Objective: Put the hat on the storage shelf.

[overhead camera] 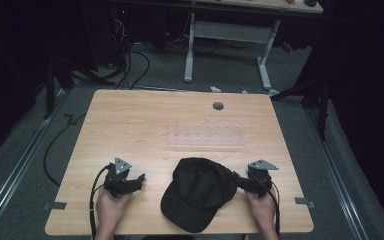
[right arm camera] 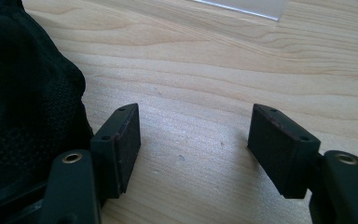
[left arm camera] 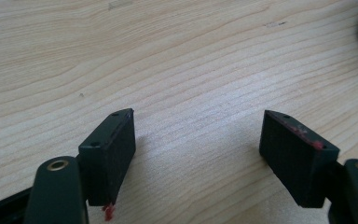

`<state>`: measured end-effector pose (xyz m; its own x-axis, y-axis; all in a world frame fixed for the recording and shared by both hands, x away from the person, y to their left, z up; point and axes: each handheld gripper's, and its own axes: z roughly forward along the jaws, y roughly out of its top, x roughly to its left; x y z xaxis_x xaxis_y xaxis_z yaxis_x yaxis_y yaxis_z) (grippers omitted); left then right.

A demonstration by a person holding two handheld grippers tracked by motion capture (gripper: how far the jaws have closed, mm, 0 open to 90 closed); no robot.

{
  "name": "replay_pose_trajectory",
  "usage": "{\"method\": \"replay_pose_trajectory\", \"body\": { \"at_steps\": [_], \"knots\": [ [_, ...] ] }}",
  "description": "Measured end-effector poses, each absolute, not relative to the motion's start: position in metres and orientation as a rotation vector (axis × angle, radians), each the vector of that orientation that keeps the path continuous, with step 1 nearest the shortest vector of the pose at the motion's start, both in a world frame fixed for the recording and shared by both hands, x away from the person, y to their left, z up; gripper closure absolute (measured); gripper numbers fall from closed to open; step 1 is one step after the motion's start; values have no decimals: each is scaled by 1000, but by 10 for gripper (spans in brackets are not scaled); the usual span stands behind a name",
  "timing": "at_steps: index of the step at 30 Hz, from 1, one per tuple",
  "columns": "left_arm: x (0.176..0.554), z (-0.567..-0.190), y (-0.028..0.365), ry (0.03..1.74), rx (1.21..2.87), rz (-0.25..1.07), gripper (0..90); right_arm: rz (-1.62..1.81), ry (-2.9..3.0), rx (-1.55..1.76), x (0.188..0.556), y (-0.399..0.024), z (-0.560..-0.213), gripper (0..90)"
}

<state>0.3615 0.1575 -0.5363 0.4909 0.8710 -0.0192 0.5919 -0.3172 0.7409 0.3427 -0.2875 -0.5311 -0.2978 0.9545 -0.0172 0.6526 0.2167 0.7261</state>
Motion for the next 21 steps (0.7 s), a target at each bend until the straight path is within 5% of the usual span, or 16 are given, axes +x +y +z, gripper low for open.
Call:
{"method": "replay_pose_trajectory", "body": {
  "at_steps": [21],
  "knots": [
    [362,-536,157,1202,2034,509,271,858,2024,1490,343,-288,-531,376]
  ]
}}
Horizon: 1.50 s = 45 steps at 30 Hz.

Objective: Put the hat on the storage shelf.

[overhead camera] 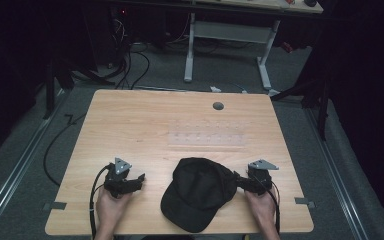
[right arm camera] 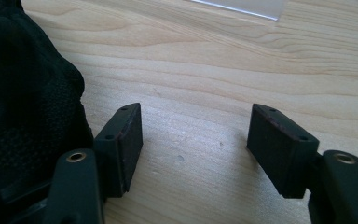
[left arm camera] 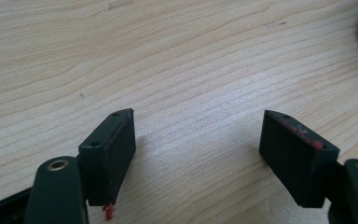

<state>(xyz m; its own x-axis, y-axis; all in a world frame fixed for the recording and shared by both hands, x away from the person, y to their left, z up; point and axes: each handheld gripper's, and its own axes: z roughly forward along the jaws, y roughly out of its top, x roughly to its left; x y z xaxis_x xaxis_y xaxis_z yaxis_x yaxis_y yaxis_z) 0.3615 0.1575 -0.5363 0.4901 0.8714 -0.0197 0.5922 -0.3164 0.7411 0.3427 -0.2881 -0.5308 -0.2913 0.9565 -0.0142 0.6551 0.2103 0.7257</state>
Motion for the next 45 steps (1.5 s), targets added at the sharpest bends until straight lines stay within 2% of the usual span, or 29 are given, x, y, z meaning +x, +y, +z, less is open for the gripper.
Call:
{"method": "replay_pose_trajectory", "body": {
  "at_steps": [17,34,45],
  "knots": [
    [362,-536,158,1203,2034,507,270,1018,1956,1523,328,-304,-514,483],
    [361,-536,157,1203,2034,509,271,1195,1982,1366,294,-288,-481,449],
    [362,-536,158,1202,2035,510,271,1245,2057,1277,288,-264,-464,430]
  ]
}}
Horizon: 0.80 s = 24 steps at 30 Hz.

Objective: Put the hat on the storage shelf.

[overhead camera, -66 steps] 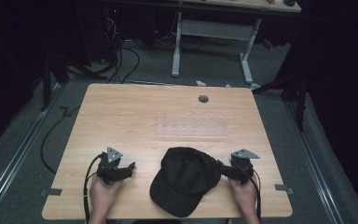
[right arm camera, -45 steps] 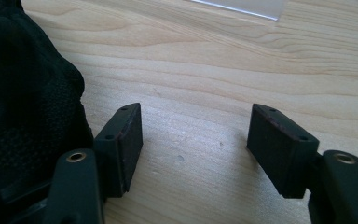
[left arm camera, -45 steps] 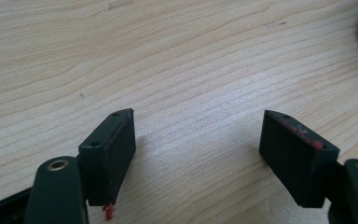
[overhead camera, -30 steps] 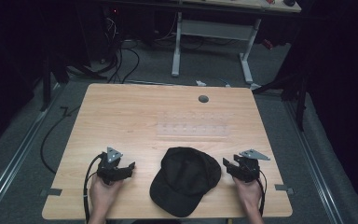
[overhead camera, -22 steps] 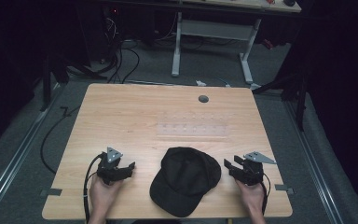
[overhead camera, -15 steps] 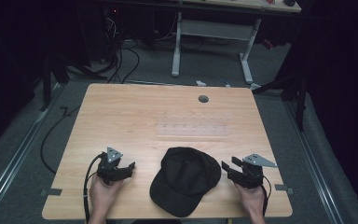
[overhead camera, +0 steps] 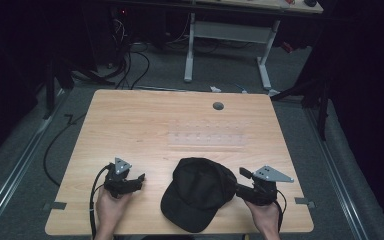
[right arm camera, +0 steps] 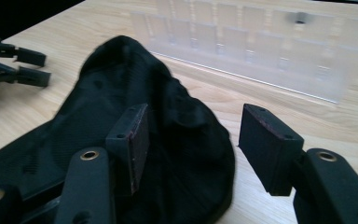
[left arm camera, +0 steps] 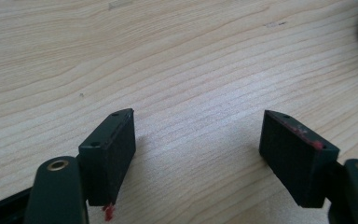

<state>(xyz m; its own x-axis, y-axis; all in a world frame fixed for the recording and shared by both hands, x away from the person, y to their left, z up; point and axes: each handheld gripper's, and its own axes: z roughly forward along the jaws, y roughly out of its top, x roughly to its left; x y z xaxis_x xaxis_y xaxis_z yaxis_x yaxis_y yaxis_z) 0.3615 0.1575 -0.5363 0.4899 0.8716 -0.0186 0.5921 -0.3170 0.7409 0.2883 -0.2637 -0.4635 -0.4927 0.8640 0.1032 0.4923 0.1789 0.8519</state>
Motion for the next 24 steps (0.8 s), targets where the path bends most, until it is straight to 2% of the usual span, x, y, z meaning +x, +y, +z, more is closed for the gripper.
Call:
{"method": "replay_pose_trajectory", "body": {
  "at_steps": [14,24],
  "knots": [
    [362,-536,158,1202,2035,510,270,1209,2139,1242,307,-236,-458,404],
    [362,-536,157,1202,2035,509,271,1179,2173,1290,320,-227,-465,434]
  ]
}}
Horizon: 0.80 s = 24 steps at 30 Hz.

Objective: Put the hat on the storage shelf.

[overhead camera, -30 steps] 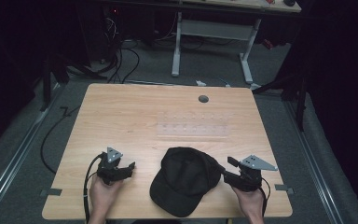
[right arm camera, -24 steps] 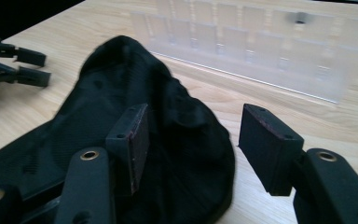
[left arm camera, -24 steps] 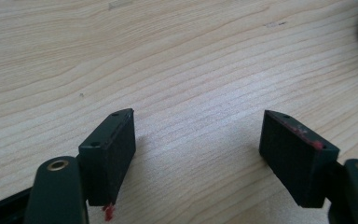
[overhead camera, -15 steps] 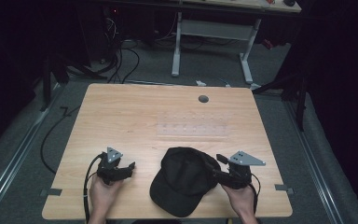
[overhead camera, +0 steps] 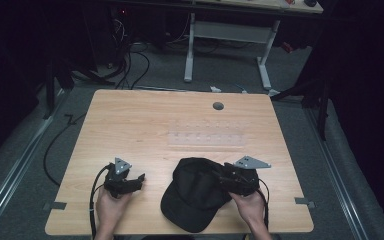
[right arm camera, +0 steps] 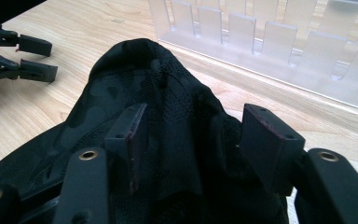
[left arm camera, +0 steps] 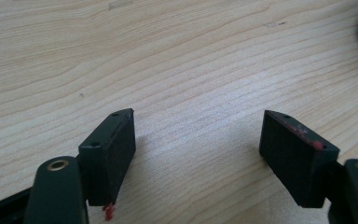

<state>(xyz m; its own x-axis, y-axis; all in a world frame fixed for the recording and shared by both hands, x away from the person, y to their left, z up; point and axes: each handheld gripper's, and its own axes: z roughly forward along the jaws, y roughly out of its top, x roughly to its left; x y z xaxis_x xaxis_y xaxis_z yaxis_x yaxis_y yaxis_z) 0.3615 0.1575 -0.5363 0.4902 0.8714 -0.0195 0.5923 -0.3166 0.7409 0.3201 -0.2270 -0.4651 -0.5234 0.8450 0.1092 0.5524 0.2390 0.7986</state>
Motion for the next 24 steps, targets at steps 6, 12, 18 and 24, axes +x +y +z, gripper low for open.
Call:
{"method": "replay_pose_trajectory", "body": {
  "at_steps": [6,12,18,24],
  "knots": [
    [362,-536,158,1201,2035,509,271,1171,2174,1303,324,-225,-468,466],
    [362,-536,158,1201,2035,509,271,1143,2198,1303,327,-221,-471,571],
    [362,-536,157,1201,2035,509,271,1132,2220,1292,329,-219,-473,699],
    [362,-536,158,1201,2035,508,270,1141,2242,1278,330,-220,-473,807]
  ]
}}
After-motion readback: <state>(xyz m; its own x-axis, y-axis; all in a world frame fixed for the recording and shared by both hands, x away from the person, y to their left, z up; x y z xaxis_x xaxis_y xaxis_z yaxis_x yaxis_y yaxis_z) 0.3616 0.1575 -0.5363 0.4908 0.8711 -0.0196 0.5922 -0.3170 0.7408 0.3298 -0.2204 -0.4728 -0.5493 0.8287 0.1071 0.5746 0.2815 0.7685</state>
